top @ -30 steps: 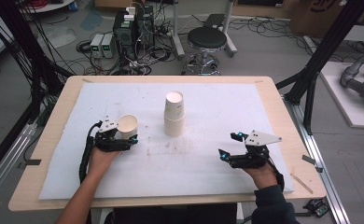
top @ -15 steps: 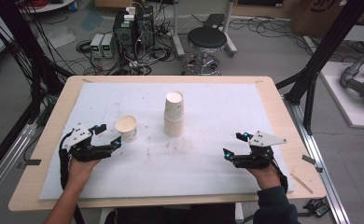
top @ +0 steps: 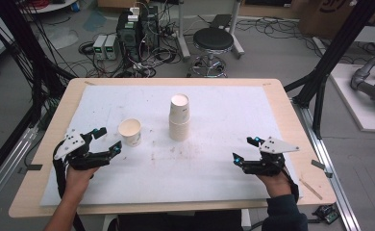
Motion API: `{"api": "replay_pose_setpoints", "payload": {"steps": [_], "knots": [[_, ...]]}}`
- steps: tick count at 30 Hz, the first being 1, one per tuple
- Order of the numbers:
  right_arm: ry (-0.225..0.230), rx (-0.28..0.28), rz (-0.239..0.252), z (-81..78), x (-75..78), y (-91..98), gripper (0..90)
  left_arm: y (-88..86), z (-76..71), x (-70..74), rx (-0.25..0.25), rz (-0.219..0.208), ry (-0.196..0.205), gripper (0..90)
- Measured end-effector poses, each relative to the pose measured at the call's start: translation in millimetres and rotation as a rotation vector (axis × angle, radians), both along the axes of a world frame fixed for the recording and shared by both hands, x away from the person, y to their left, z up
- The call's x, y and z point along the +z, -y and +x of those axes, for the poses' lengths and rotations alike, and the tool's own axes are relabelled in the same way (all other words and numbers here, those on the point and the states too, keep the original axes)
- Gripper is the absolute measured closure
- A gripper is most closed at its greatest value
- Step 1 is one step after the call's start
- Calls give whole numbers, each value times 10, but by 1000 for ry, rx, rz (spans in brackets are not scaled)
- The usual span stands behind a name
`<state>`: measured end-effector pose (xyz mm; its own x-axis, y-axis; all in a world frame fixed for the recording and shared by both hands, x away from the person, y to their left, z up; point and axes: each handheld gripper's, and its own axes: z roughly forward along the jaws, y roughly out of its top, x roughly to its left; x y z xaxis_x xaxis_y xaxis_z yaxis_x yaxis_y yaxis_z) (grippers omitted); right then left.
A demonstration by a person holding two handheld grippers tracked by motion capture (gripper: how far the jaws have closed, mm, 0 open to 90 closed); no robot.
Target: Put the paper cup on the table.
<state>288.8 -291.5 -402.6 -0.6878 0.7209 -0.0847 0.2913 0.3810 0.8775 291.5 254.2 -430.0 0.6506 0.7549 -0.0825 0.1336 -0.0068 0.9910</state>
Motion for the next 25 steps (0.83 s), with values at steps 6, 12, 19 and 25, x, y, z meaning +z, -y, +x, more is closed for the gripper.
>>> {"api": "replay_pose_setpoints", "payload": {"steps": [6,12,19,25], "knots": [[13,0,4,-20,16,-26,208,19,-13,12,-4,-1,8,179],[16,-4,7,-19,11,-15,208,14,-2,11,7,1,10,181],[16,-11,11,-19,1,8,208,20,11,-2,7,2,6,184],[12,-15,12,-8,-21,26,208,24,29,-8,6,4,2,184]]}}
